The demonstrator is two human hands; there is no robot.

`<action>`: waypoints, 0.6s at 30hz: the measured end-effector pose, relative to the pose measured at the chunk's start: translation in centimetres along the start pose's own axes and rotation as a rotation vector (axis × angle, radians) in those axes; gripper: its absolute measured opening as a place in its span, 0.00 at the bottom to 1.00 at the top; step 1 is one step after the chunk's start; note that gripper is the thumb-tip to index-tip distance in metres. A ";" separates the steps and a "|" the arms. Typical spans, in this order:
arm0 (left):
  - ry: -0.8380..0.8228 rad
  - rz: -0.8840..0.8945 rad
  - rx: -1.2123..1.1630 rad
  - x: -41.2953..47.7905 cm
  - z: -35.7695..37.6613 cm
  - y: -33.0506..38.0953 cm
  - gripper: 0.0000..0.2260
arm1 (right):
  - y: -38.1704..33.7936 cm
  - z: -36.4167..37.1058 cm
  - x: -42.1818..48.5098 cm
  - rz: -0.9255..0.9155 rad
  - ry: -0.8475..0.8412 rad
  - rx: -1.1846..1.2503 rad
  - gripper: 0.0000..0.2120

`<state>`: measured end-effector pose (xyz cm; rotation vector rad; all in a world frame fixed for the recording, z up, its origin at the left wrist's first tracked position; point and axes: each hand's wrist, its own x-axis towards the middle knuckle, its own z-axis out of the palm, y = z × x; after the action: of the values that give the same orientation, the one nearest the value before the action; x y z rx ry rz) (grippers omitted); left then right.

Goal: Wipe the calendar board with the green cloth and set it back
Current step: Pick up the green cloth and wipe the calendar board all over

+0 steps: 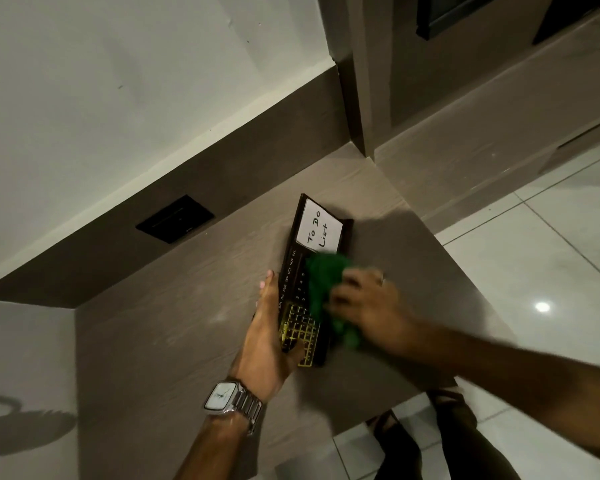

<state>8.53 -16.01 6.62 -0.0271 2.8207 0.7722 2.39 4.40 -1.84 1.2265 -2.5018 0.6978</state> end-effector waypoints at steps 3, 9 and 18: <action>-0.009 -0.002 0.006 0.0 -0.1 0.1 0.55 | 6.5 -3.2 4.9 0.362 0.026 -0.083 0.11; -0.008 -0.039 -0.024 0.0 -0.3 0.6 0.55 | 4.6 -3.0 5.6 0.363 -0.027 -0.080 0.18; -0.021 -0.026 -0.061 -0.1 -0.4 0.7 0.55 | 2.4 -1.7 1.2 0.132 -0.036 0.145 0.20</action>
<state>8.49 -15.67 7.35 -0.0647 2.7705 0.8479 -0.20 5.74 -0.60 1.1365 -2.6205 0.9111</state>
